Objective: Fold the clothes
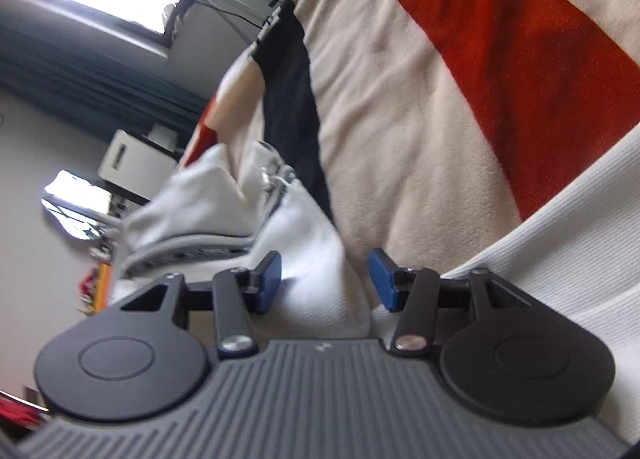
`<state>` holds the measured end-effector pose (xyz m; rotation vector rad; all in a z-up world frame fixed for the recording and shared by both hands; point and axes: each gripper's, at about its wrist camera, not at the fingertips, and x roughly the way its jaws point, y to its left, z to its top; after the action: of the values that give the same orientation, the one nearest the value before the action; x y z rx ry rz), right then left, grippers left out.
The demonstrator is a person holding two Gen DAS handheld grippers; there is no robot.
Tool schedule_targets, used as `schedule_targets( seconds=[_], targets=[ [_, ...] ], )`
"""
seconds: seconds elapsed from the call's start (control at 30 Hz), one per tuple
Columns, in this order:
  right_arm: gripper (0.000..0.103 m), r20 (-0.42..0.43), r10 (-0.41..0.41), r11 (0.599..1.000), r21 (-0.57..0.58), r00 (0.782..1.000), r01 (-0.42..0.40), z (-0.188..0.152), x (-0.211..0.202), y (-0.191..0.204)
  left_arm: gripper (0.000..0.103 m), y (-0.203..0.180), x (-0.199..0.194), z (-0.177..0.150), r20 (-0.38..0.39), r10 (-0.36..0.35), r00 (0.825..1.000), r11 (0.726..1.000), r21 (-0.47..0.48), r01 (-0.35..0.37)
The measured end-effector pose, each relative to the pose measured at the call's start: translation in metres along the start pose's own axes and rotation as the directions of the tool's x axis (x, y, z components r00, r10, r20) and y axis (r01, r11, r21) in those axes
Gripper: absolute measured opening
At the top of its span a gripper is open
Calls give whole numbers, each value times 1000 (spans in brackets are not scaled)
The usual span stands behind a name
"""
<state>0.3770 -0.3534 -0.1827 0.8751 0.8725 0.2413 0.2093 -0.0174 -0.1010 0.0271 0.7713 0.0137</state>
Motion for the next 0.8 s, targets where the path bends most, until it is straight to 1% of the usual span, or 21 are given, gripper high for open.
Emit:
schedule_targets(
  seconds=[0.03,0.1,0.13,0.2,0.23,0.3,0.33,0.43,0.5,0.6,0.67,0.7,0.77,0.8],
  targets=[
    [50,-9,-11,1000,-21,1000,11,-1,3,2,103,0,-1,-1,1,-7,1000,1000,1,7],
    [50,-35,-12,999,-50,999,10,0,8,6,103,-2,-3,-4,8,0,1000,1000,11,0],
    [53,-48,-8,998,-64,999,5,0,10,8,103,-4,-4,-5,10,2,1000,1000,16,-3],
    [53,-90,74,995,-61,993,-80,-3,10,10,103,-7,-4,-7,6,4,1000,1000,25,-4],
    [52,-95,84,994,-66,992,-90,-6,12,13,103,-8,-3,-9,0,4,1000,1000,28,-4],
    [34,-105,103,991,-75,989,-112,-12,16,18,103,-9,-1,-11,-10,3,1000,1000,26,-3],
    [16,-107,112,989,-81,988,-121,-15,17,21,103,-9,0,-12,-11,3,1000,1000,25,-3],
    [12,-28,106,987,-116,994,-108,-13,6,30,103,-11,3,-14,-12,11,1000,1000,28,-11],
    [11,45,99,988,-127,994,-93,-5,-14,34,103,-13,4,-14,-12,10,1000,1000,21,-10],
    [10,146,72,986,-157,987,-49,13,-54,39,103,-16,2,-15,-2,9,1000,1000,20,-9],
    [10,234,38,978,-210,971,12,27,-89,40,103,-18,-1,-15,9,18,1000,999,32,-19],
    [10,286,22,971,-233,958,48,34,-106,38,103,-19,-2,-16,12,19,1000,999,32,-19],
    [10,358,-78,948,-262,931,180,55,-133,31,103,-19,-6,-16,17,17,1000,999,28,-18],
    [10,385,-120,937,-260,915,232,68,-146,22,103,-19,-7,-16,20,17,1000,1000,25,-17]
  ],
)
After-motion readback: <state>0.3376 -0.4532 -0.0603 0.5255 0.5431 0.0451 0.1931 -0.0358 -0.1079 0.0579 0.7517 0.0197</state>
